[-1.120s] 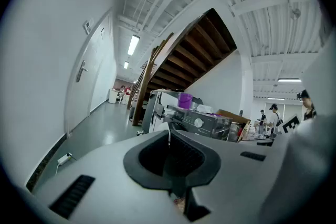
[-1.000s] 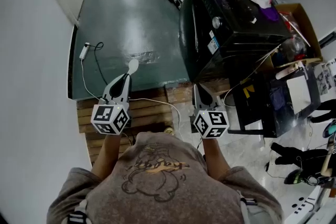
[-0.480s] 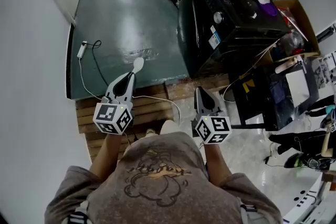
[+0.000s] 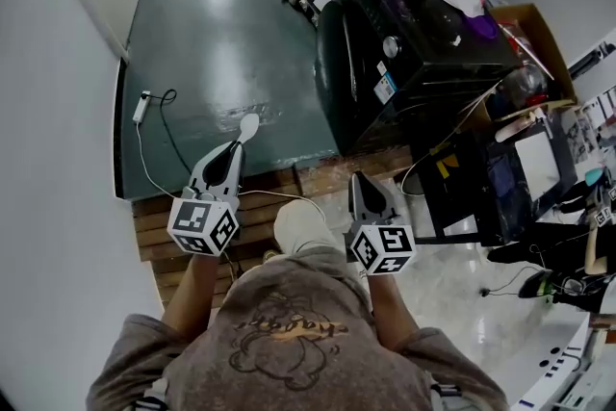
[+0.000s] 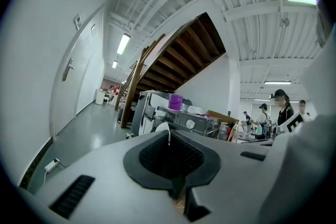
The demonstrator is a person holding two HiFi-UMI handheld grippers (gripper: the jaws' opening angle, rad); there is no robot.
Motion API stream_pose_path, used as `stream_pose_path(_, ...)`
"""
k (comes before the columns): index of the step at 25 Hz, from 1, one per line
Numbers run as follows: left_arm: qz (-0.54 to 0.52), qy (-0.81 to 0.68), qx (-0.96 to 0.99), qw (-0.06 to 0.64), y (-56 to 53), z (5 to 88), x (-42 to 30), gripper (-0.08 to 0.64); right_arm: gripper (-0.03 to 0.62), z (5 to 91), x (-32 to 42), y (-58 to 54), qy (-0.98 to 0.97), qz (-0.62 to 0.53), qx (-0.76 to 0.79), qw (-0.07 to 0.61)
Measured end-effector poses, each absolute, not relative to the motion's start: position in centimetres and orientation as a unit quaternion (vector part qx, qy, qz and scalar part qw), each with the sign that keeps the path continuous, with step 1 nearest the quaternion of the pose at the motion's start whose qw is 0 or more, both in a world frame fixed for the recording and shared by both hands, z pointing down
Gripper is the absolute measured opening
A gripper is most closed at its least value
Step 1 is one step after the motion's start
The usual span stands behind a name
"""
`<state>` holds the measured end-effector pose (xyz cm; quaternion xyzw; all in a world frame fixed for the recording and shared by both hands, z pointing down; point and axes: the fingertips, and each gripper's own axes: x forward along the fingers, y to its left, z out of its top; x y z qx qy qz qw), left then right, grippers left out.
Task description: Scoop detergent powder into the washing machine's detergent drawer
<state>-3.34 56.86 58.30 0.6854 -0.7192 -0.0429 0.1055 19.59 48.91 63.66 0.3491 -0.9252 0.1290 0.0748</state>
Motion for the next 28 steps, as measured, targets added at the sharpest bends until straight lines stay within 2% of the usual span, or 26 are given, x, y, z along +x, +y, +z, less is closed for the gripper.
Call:
stream_pose_path(17, -0.048, -0.719, 0.684, 0.114, 44.4, 57.6, -9.5, 0.023, 0.002, 63.1, 12.2, 36.5, -0.930, 0.135, 0.334, 0.070)
stream_pose_path(28, -0.049, -0.727, 0.676, 0.115, 34.0, 49.9, -12.6, 0.023, 0.002, 55.5, 8.4, 25.2, -0.937, 0.130, 0.316, 0.072)
